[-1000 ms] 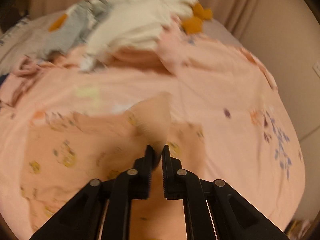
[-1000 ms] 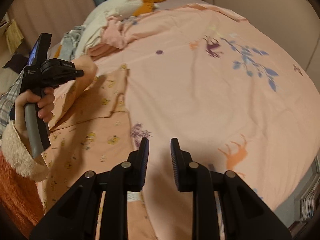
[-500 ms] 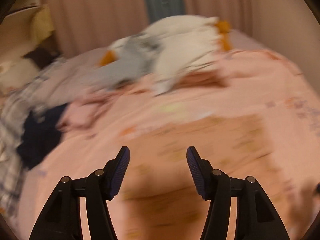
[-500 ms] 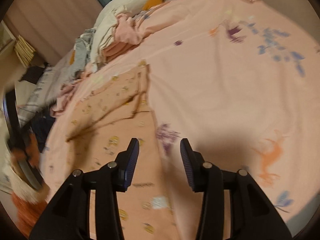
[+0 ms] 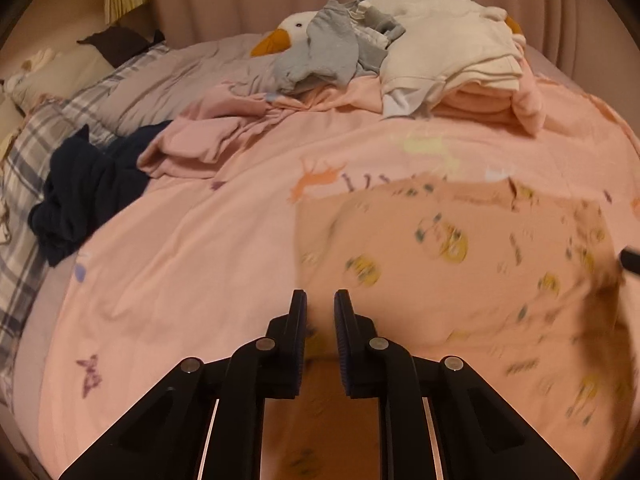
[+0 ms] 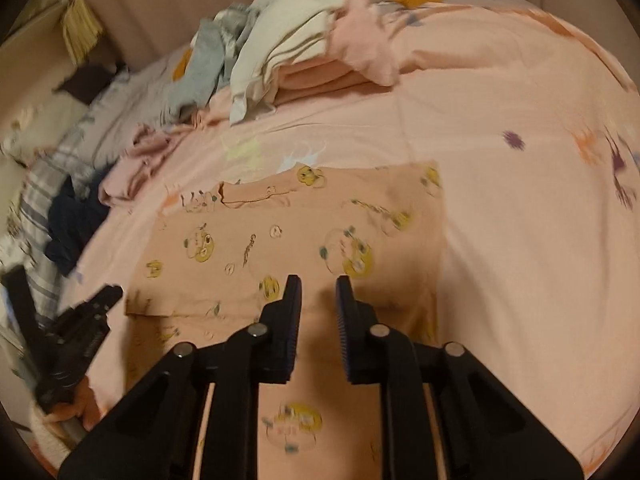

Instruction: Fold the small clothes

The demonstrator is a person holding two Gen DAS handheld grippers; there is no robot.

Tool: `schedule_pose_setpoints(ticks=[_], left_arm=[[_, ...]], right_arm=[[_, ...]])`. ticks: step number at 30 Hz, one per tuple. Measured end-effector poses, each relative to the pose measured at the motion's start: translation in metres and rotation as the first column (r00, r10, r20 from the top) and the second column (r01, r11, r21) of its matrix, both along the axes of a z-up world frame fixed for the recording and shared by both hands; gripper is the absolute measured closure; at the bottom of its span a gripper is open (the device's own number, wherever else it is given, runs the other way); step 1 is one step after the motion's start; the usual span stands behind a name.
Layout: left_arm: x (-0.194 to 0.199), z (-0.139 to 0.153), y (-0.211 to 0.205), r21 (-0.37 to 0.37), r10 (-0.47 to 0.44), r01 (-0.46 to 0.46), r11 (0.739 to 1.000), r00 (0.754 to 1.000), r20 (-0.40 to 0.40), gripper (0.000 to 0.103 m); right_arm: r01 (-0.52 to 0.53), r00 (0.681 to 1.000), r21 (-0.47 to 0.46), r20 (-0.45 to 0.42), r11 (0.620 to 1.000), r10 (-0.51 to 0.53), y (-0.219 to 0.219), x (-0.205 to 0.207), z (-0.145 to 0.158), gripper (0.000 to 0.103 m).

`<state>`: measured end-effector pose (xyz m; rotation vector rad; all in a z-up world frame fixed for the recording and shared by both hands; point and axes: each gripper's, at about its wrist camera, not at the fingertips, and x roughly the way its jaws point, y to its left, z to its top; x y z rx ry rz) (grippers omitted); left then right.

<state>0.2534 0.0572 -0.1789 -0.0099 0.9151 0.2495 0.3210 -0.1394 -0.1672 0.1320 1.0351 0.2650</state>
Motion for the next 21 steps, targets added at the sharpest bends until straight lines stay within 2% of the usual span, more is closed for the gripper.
schedule_pose_setpoints(ticks=[4,6,8,9,10,13,14,16,21], left_arm=[[0.019,-0.01,-0.008,-0.022,0.008,-0.009,1.0,1.0,-0.026,0.089],[0.027,-0.022,-0.013,-0.007,0.012,-0.013,1.0,0.997,-0.071,0.089],[0.032,-0.043,-0.012,-0.023,0.027,-0.03,0.999,0.988,-0.149,0.089],[0.03,-0.049,-0.01,-0.028,0.034,-0.039,0.999,0.989,-0.144,0.089],[0.024,-0.049,-0.011,-0.017,0.031,-0.033,0.999,0.994,-0.106,0.089],[0.009,-0.05,-0.024,0.084,-0.032,0.039,0.996,0.996,-0.083,0.089],[0.003,-0.051,-0.025,0.096,-0.045,0.051,0.994,0.996,-0.071,0.089],[-0.008,-0.052,-0.02,0.077,-0.06,0.063,0.995,0.997,-0.039,0.089],[-0.027,-0.049,0.004,-0.118,-0.018,0.017,0.993,1.0,-0.011,0.089]], right_arm=[[-0.023,1.0,-0.034,-0.002,0.999,0.023,0.008,0.014,-0.011,0.091],[-0.029,0.999,-0.047,-0.045,0.998,0.027,0.01,0.023,-0.026,0.091],[-0.011,0.994,-0.095,-0.107,0.995,0.001,0.008,0.026,-0.045,0.092],[-0.012,0.992,-0.111,-0.123,0.994,-0.002,0.007,0.026,-0.055,0.096],[-0.03,0.996,-0.109,-0.083,0.994,0.021,0.005,0.02,-0.06,0.096],[-0.066,0.998,-0.116,-0.02,0.991,0.064,-0.001,0.004,-0.059,0.096],[-0.06,0.998,-0.102,-0.018,0.993,0.058,-0.005,0.001,-0.059,0.096],[-0.044,0.999,-0.07,-0.01,0.997,0.044,-0.013,-0.008,-0.059,0.097],[-0.052,0.998,-0.121,0.024,0.991,0.055,-0.014,-0.034,-0.059,0.097]])
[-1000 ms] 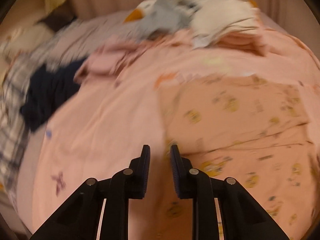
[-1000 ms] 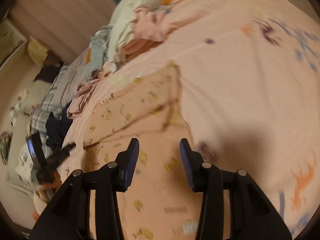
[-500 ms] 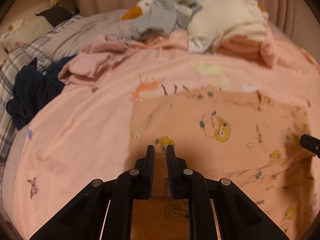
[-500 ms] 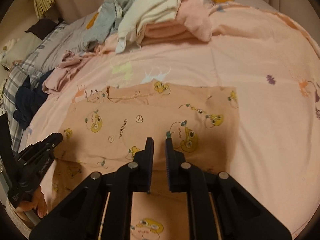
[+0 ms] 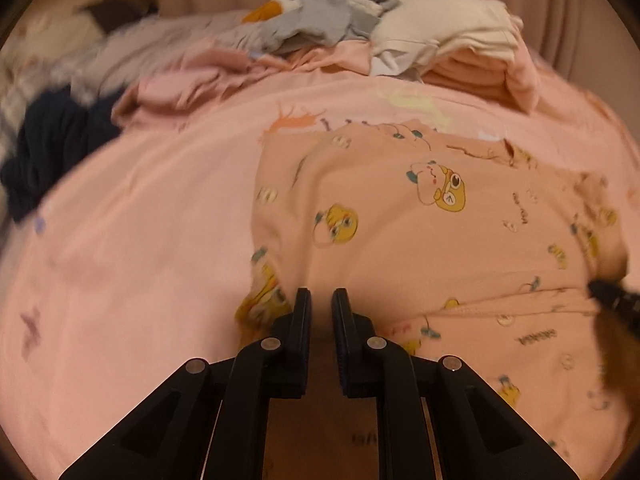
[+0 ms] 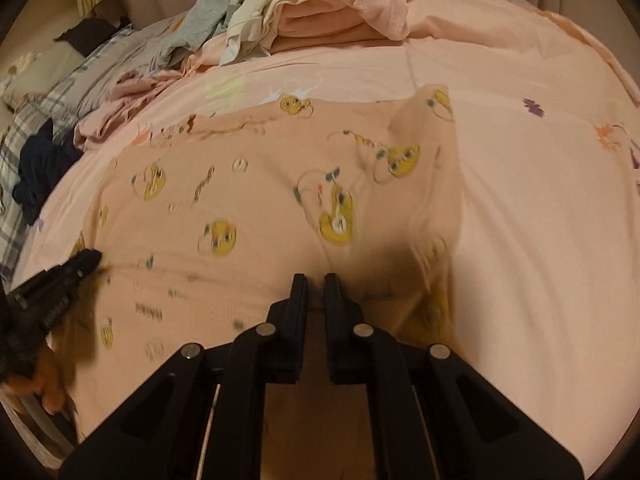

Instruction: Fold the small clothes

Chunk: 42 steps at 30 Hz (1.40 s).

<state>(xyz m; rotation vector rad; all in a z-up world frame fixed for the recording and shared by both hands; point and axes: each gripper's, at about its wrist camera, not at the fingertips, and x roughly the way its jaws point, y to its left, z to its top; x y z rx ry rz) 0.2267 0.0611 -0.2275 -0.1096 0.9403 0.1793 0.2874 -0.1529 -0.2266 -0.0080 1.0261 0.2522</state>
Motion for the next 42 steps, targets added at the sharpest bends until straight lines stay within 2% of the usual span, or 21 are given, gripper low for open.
schedule_pose_setpoints(ticks=[2,5,7,11,15,17,20,23,24,26,28,29,31,33,34,35,36,38,42], left_arm=[[-0.007,-0.002,-0.002,0.007,-0.005,0.005,1.0,1.0,0.007,0.089],[-0.018,-0.004,-0.005,0.03,-0.01,0.01,1.0,1.0,-0.001,0.089],[-0.022,-0.004,-0.002,0.015,-0.003,0.003,1.0,1.0,0.003,0.089],[-0.03,-0.004,0.006,-0.029,0.001,-0.001,1.0,1.0,0.001,0.089],[-0.042,0.002,0.001,0.022,0.016,-0.015,1.0,1.0,-0.021,0.089],[-0.051,0.011,0.005,-0.017,0.023,-0.023,1.0,0.999,-0.022,0.089],[-0.068,0.026,0.019,-0.113,0.031,-0.032,0.993,0.999,-0.017,0.088],[-0.087,0.021,0.032,-0.188,0.035,-0.045,0.981,0.998,-0.058,0.088],[-0.092,0.018,0.033,-0.193,0.039,-0.051,0.98,0.997,-0.068,0.088],[-0.105,0.005,0.028,-0.134,0.033,-0.048,0.99,0.993,-0.115,0.088],[-0.116,0.004,0.022,-0.094,0.018,-0.026,0.995,0.996,-0.083,0.088],[-0.12,0.007,0.021,-0.098,0.02,-0.029,0.995,0.996,-0.09,0.088],[-0.124,0.016,0.026,-0.172,0.029,-0.043,0.984,0.996,-0.087,0.088],[-0.13,0.03,0.036,-0.281,0.042,-0.054,0.958,0.998,-0.048,0.087],[-0.132,0.033,0.04,-0.319,0.042,-0.054,0.946,0.998,-0.044,0.084],[-0.133,0.036,0.045,-0.357,0.036,-0.053,0.933,0.998,-0.052,0.073],[-0.134,0.036,0.05,-0.384,0.032,-0.056,0.922,0.997,-0.067,0.053],[-0.14,0.03,0.061,-0.432,0.027,-0.072,0.899,0.994,-0.11,0.035],[-0.159,0.017,0.084,-0.523,0.01,-0.093,0.847,0.987,-0.16,0.035]], right_arm=[[0.007,1.0,-0.009,0.011,1.0,-0.007,-0.002,-0.009,-0.002,0.097],[0.03,1.0,0.046,0.0,0.998,-0.03,-0.013,-0.018,-0.003,0.097],[0.041,0.999,0.075,-0.02,0.996,-0.04,-0.02,-0.024,-0.003,0.097],[0.031,1.0,0.048,-0.009,0.998,-0.03,-0.02,-0.046,-0.004,0.097],[0.055,0.997,0.072,-0.053,0.996,-0.052,-0.028,-0.055,-0.001,0.097],[0.051,0.995,0.068,-0.092,0.996,-0.045,-0.028,-0.057,0.008,0.092],[0.054,0.994,0.043,-0.102,0.998,-0.049,-0.03,-0.069,0.016,0.087],[0.055,0.992,0.097,-0.116,0.994,-0.044,-0.036,-0.085,0.015,0.088],[0.053,0.991,0.099,-0.126,0.994,-0.041,-0.037,-0.09,0.01,0.088],[0.065,0.991,0.076,-0.125,0.995,-0.055,-0.038,-0.101,0.002,0.092],[0.083,0.99,0.105,-0.124,0.991,-0.07,-0.042,-0.108,0.006,0.091],[0.089,0.988,0.119,-0.133,0.989,-0.073,-0.043,-0.11,0.01,0.09],[0.085,0.989,0.139,-0.128,0.987,-0.068,-0.044,-0.115,0.021,0.087],[0.065,0.992,0.154,-0.112,0.986,-0.048,-0.045,-0.123,0.031,0.084],[0.06,0.992,0.16,-0.117,0.985,-0.041,-0.047,-0.128,0.035,0.081],[0.063,0.991,0.173,-0.124,0.983,-0.042,-0.05,-0.132,0.036,0.071],[0.072,0.99,0.195,-0.135,0.978,-0.046,-0.054,-0.136,0.036,0.057],[0.098,0.984,0.26,-0.168,0.96,-0.055,-0.071,-0.144,0.034,0.052],[0.155,0.965,0.341,-0.253,0.927,-0.068,-0.106,-0.157,0.025,0.052]])
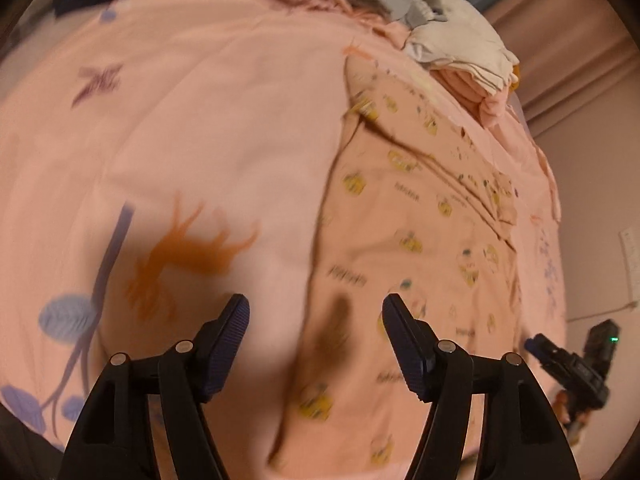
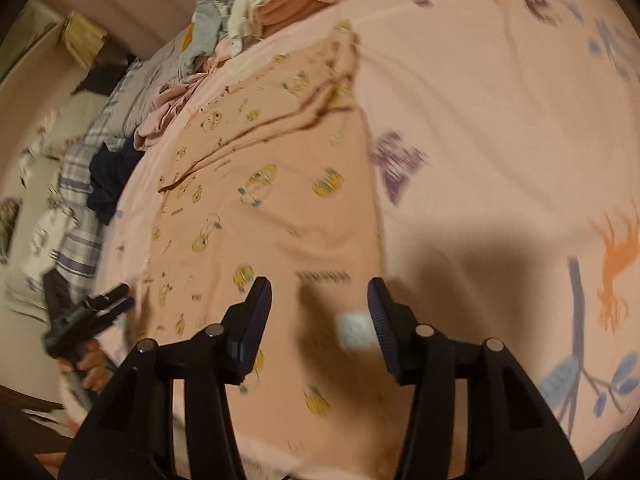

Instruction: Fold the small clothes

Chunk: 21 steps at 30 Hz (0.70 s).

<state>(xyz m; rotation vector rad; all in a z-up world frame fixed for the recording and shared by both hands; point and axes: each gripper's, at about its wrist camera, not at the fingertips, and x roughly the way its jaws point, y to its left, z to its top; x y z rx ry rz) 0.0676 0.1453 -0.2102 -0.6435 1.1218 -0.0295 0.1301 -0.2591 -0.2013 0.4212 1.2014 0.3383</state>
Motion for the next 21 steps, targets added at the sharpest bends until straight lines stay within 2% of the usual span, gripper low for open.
schedule_pose_setpoints(ticks=[4,9,10,14,16,19,21], left_arm=[[-0.022,-0.009,0.012,-0.103,-0.004,0.004,0.995,1.0,-0.007,0.035],[-0.042,-0.018,0.013,-0.265,0.008,-0.017,0.964,0.999,-0.035,0.035],[-0.047,-0.019,0.011,-0.293,0.011,-0.02,0.956,0.999,-0.032,0.035],[-0.059,-0.03,-0.001,-0.446,-0.061,0.032,0.894,0.997,-0.052,0.035],[-0.062,-0.032,-0.01,-0.462,-0.094,0.057,0.885,0.994,-0.056,0.035],[-0.063,-0.026,-0.016,-0.438,-0.101,0.068,0.896,0.994,-0.051,0.035],[-0.063,-0.028,-0.021,-0.475,-0.107,0.066,0.878,0.993,-0.058,0.035]], right_arm=[[0.04,0.993,0.05,-0.111,0.998,-0.034,-0.021,-0.02,-0.018,0.051],[-0.005,0.989,0.139,-0.146,0.99,0.025,-0.015,-0.045,-0.025,0.051],[-0.007,0.987,0.161,-0.154,0.987,0.032,-0.012,-0.05,-0.027,0.051],[-0.003,0.981,0.238,-0.187,0.971,0.049,-0.005,-0.062,-0.037,0.051],[0.001,0.981,0.251,-0.188,0.968,0.048,0.001,-0.066,-0.038,0.051],[-0.009,0.981,0.228,-0.187,0.974,0.053,0.006,-0.066,-0.033,0.051],[-0.017,0.979,0.219,-0.196,0.976,0.061,0.01,-0.067,-0.03,0.051]])
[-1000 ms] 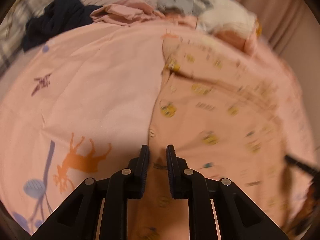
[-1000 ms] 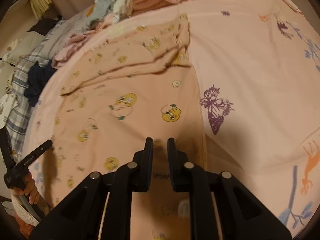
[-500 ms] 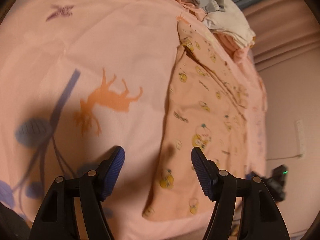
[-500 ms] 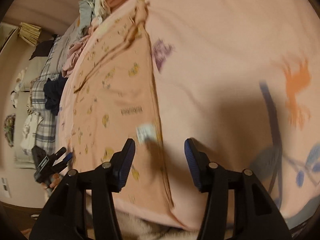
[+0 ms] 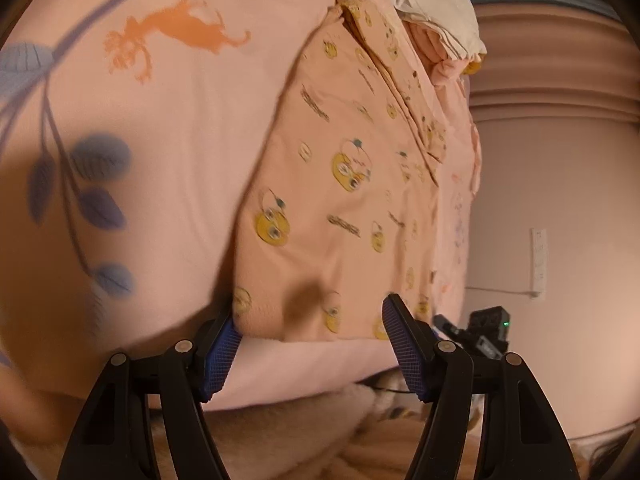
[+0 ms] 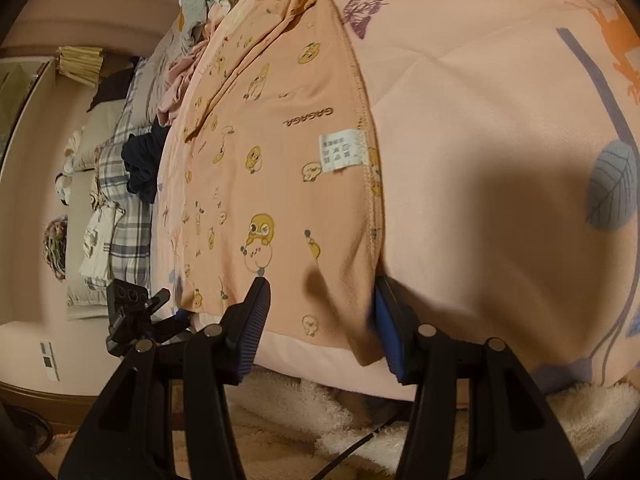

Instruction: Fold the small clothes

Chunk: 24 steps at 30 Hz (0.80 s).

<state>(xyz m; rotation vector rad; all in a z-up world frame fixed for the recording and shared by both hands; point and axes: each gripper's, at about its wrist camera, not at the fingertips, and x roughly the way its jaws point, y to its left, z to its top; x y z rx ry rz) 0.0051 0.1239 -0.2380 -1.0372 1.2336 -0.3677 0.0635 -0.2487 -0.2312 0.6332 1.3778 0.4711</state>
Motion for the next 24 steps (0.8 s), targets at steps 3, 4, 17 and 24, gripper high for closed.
schedule_pose_setpoints(ticks=[3,4,17,24], left_arm=[[0.001,-0.002,-0.011,0.008,-0.01,0.01,1.0,1.0,0.001,0.035],[0.002,-0.001,-0.014,0.034,-0.009,0.009,0.999,1.0,0.007,0.035],[0.022,0.014,-0.054,0.353,-0.094,0.054,0.934,0.991,0.098,0.04],[0.024,0.014,-0.059,0.393,-0.109,0.064,0.917,0.99,0.094,0.04]], right_arm=[[-0.008,1.0,0.021,-0.027,1.0,0.008,0.006,-0.005,0.0,0.051],[-0.013,0.999,0.05,-0.043,0.999,0.016,0.009,-0.004,-0.002,0.051],[-0.007,1.0,0.009,0.022,1.0,0.006,0.031,0.002,0.001,0.051],[0.007,1.0,-0.028,-0.023,1.0,-0.008,0.016,0.0,-0.006,0.053]])
